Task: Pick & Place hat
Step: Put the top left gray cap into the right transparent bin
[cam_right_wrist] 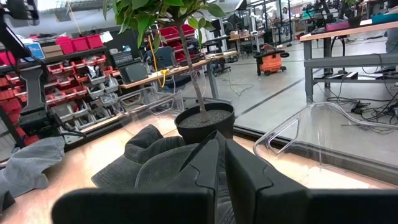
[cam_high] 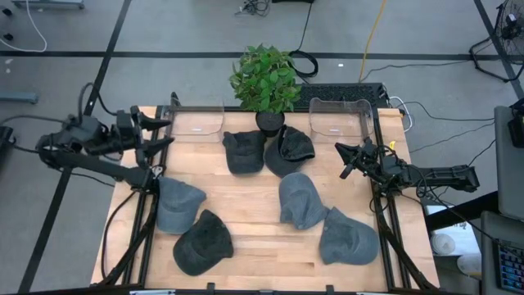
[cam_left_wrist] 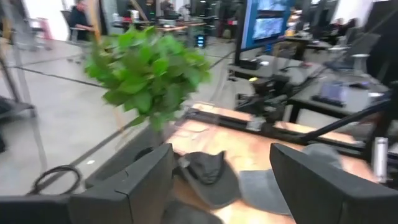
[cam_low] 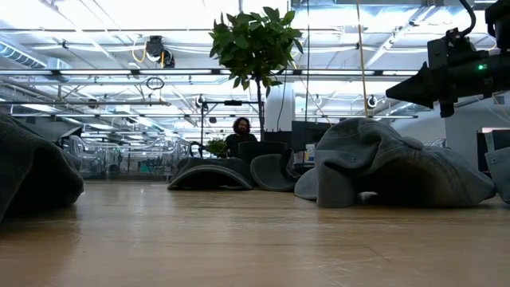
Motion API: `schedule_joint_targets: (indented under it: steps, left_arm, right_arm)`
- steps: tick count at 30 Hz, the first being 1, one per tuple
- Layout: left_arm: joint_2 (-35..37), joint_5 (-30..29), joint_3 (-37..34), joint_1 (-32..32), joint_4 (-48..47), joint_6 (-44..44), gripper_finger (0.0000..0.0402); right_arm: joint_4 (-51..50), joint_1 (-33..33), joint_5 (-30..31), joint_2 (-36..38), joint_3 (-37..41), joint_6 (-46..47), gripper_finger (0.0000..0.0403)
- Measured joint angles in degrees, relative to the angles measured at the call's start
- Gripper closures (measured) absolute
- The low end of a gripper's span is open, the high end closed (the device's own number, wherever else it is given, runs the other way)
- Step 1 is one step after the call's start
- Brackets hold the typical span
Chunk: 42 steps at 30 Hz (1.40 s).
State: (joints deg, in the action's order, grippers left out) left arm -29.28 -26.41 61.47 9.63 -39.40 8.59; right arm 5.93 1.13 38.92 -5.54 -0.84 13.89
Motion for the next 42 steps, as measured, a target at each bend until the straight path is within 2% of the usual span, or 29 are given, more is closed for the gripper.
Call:
schedule_joint_targets:
  steps: [8,18,23,31,42]
  left_arm:
    - [-5.92,8.03,10.56,0.0,-7.45,0.6,0.0101]
    - [-9.59,8.89,19.58,0.8,-13.66,0.56,0.0091]
    - [-11.12,13.06,23.51,2.41,-15.88,-1.33,0.0093]
    - [-11.74,15.01,25.49,5.15,-18.54,-1.33,0.0086]
    - [-14.4,15.37,25.49,8.93,-25.72,3.41,0.0112]
  right_arm:
    - [-0.01,-0.01,0.0,0.02,-0.02,-0.02,0.0387]
    - [-0.02,-0.01,0.0,0.0,-0.01,-0.02,0.0387]
    - [0.0,0.0,0.0,0.0,0.0,-0.02,0.0387]
    - [0.0,0.0,0.0,0.0,-0.02,-0.02,0.0387]
    - [0.0,0.0,0.0,0.02,-0.02,-0.01,0.0387]
